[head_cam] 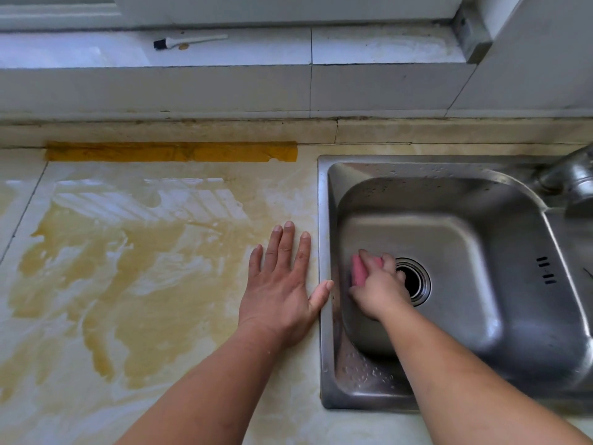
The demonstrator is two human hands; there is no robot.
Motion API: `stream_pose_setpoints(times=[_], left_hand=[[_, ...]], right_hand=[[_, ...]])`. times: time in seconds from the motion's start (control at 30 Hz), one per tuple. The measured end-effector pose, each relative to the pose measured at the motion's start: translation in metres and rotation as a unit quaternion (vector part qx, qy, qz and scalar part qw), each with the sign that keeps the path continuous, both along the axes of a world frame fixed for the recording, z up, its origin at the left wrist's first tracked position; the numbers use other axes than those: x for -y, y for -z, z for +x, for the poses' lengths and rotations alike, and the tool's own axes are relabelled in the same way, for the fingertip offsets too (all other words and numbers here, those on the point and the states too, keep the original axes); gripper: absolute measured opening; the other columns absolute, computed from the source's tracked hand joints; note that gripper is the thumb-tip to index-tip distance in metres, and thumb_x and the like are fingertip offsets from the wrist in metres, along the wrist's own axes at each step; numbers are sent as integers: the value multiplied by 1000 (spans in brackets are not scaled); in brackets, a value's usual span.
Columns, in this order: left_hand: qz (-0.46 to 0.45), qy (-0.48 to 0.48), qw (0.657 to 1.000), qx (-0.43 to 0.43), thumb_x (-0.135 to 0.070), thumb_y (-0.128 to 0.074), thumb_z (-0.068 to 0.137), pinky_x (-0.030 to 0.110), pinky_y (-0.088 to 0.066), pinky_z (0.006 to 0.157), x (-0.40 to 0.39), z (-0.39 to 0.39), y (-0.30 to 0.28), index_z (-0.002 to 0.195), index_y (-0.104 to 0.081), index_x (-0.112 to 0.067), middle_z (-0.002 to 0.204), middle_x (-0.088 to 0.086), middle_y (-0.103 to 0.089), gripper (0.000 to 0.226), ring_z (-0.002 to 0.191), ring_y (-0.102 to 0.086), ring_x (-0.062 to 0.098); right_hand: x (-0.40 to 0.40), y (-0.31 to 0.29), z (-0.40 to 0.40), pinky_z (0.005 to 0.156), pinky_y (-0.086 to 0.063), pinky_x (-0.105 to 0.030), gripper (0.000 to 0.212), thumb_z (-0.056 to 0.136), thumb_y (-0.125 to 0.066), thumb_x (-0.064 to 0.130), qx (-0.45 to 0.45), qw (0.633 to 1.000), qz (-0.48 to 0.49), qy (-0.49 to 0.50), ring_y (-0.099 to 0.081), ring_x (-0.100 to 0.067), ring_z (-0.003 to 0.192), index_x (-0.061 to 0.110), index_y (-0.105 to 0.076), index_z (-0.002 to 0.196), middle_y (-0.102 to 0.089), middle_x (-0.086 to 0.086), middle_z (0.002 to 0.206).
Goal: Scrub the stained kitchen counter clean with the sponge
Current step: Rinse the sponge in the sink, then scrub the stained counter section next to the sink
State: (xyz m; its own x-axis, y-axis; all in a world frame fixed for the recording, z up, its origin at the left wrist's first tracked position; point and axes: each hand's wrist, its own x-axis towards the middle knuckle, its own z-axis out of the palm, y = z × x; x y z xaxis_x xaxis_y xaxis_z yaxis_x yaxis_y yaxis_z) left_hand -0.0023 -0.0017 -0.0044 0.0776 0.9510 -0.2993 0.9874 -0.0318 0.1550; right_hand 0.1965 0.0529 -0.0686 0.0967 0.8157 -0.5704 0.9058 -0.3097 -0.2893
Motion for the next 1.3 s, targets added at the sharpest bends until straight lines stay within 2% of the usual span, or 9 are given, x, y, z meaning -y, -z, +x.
stream_pose_setpoints(times=[0.23,0.4,0.53,0.77,0.83,0.93,1.07,1.17,1.3], left_hand=[[-29,8,999,34,-73,-5,100,50,14,126,-2,-4,-2,159,26,-29,161,-1,46,80,146,45,16],[-59,46,995,64,-67,-10,104,45,9,129,-4,-29,-22,161,18,-34,165,-5,37,73,150,37,16],[-51,10,999,13,-69,-13,103,51,10,128,19,-88,-26,162,18,-35,164,-7,39,74,150,37,20],[-55,-75,994,-63,-82,-18,93,58,10,125,57,-228,-16,161,19,-41,164,-8,39,88,152,35,25],[-61,-74,994,-59,-87,-16,88,59,10,125,57,-249,-12,159,21,-44,164,-8,40,91,151,36,27],[-56,-61,996,-41,-91,-12,85,60,8,125,57,-259,-7,158,24,-44,163,-7,42,93,151,37,28],[-39,-55,997,-33,-91,-5,83,62,8,124,61,-260,0,157,26,-43,162,-6,45,94,149,40,28],[-38,-54,997,-27,-91,-5,85,63,12,123,62,-260,2,157,27,-42,160,-6,47,93,147,44,28],[-32,-55,997,-40,-91,4,80,63,10,123,62,-259,3,157,28,-42,160,-5,47,95,148,43,28]], right_hand=[[22,-49,11,112,-37,-43,94,73,-74,32,-103,985,69,117,-37,-32,137,50,-27,153,-18,4,161],[38,-99,5,107,-43,-48,97,68,-72,33,-146,977,110,113,-40,-24,135,58,-24,149,-18,18,156],[62,-131,-19,110,-40,-47,94,67,-62,44,-139,980,134,52,-34,-23,140,59,-18,149,-15,17,158],[127,-133,-115,110,-40,-42,76,84,-45,54,2,977,165,-136,-32,-27,137,46,-15,154,-14,3,161],[135,-122,-139,115,-34,-42,73,89,-36,54,21,973,162,-164,-26,-29,138,43,-11,157,-11,0,164],[139,-105,-158,121,-21,-43,73,94,-34,48,34,975,149,-161,-8,-26,145,41,0,158,6,3,167],[150,-92,-153,126,-8,-40,75,98,-37,41,-18,968,182,-172,17,-12,152,42,12,156,20,10,166],[157,-87,-143,123,-5,-36,75,101,-38,33,-20,945,216,-244,13,-15,155,37,11,158,14,8,168],[129,-78,-143,123,-3,-37,64,104,-27,39,18,935,199,-292,21,-12,153,43,7,158,22,13,166]])
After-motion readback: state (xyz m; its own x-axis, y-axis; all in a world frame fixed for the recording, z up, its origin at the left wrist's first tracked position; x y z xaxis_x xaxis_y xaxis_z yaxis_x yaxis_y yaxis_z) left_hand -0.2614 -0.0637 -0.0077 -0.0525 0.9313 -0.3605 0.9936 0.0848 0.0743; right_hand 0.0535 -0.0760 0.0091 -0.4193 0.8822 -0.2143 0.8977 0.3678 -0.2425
